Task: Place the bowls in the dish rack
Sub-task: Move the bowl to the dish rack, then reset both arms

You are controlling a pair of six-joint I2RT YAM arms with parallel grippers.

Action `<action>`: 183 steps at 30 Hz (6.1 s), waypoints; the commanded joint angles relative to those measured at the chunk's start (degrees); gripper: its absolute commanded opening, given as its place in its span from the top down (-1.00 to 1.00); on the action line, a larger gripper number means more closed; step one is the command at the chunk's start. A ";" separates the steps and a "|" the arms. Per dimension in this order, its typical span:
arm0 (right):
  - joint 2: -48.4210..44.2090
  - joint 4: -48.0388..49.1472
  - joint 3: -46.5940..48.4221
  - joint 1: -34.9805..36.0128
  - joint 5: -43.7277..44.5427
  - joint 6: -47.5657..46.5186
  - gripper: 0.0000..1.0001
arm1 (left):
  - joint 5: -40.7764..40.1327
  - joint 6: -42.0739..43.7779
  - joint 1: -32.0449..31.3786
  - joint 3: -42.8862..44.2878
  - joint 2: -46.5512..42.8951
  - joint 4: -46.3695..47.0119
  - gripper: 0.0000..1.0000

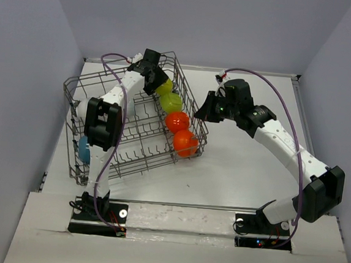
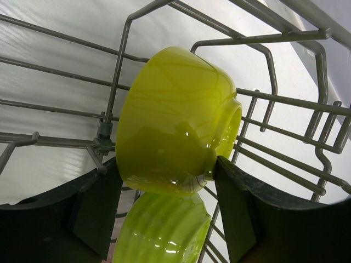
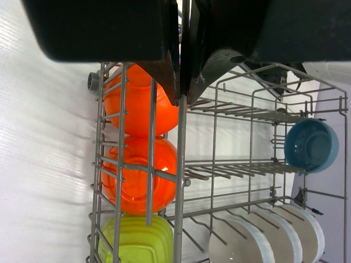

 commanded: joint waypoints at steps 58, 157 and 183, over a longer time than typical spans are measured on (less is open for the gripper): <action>0.87 -5.17 1.06 -0.50 1.37 -3.42 0.96 | -1.85 12.20 3.13 -5.32 -10.87 22.71 -0.98; -14.95 12.41 -19.16 -0.50 22.20 25.06 -0.15 | -7.47 24.06 0.76 -36.26 -61.58 28.25 -0.98; -13.90 12.32 -9.33 -0.50 18.07 17.42 -0.33 | -3.26 25.47 0.76 -33.27 -63.08 24.83 -0.98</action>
